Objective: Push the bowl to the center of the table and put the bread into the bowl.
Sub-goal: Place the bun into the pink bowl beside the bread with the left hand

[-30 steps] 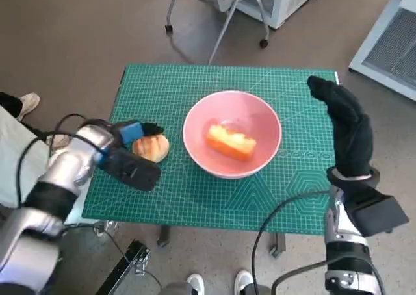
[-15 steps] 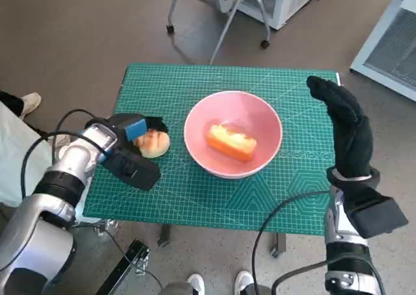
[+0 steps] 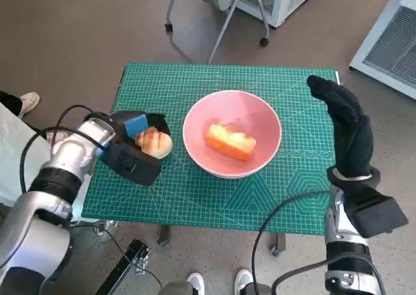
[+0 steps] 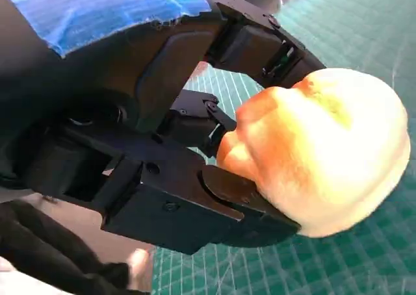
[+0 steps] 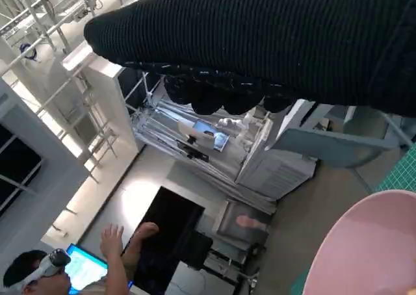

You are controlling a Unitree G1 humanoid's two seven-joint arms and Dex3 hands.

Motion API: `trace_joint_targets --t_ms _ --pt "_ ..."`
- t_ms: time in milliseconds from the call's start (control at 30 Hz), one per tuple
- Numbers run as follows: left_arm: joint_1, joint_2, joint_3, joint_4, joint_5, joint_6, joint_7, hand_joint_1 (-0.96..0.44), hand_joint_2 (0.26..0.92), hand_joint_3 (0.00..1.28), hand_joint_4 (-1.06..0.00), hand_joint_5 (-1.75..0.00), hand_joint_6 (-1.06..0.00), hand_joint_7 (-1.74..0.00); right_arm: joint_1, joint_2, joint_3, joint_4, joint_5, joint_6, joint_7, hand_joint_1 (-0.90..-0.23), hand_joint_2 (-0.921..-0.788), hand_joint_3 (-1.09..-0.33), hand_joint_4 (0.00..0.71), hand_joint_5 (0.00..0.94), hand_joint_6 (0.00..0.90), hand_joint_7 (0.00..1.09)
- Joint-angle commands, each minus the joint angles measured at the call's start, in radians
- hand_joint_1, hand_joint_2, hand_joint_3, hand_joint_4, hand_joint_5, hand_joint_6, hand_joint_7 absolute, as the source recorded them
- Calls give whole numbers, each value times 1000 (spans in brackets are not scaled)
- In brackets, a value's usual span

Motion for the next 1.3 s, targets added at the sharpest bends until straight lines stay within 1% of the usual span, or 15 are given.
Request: trace_joint_targets --t_ms 33,267,367,500,700,967,1133,1233,1267,1300 --pt "-49 50 90 -100 -80 5 -24 1 920 91 -660 -1179 -603 -1210 32 4 0 -3 4 16 -5 -575 -921 -830 385 25 50 759" --pt "-28 57 211 -284 -164 49 -14 2 920 57 -694 -1149 -644 -1165 32 3 -1 -6 11 22 -1 -577 -921 -830 386 23 50 760" --pt "-11 48 246 -378 -184 77 -23 2 920 50 -693 -1140 -663 -1153 31 3 0 -6 14 24 1 -579 -921 -829 386 23 50 761" --pt "6 30 267 -469 -195 75 -5 2 920 58 -664 -1138 -672 -1174 30 2 0 -7 15 27 1 -578 -921 -830 386 22 50 762" --pt "0 -14 246 -524 -176 33 25 2 920 63 -648 -1131 -676 -1191 28 -2 -1 -2 19 25 3 -577 -921 -830 387 21 49 763" --pt "-21 -91 193 -481 -148 -21 42 2 920 50 -665 -1123 -690 -1166 26 0 1 -5 7 24 -5 -580 -921 -828 389 20 49 764" --pt "-16 -138 164 -451 -154 -37 26 2 920 40 -680 -1117 -694 -1150 29 -4 0 -3 5 18 -4 -581 -921 -829 389 19 48 765" --pt "-8 -161 150 -448 -154 -22 1 3 920 63 -642 -1140 -680 -1178 29 -8 -3 0 7 15 -2 -582 -921 -828 389 19 46 765" --pt "-4 -169 143 -449 -150 -8 -13 3 920 83 -612 -1165 -666 -1197 29 -9 -4 1 9 15 0 -582 -921 -828 389 18 44 764" --pt "0 -175 139 -450 -148 2 -23 3 921 130 -547 -1226 -626 -1242 29 -10 -4 2 10 15 1 -582 -921 -828 389 18 43 764"
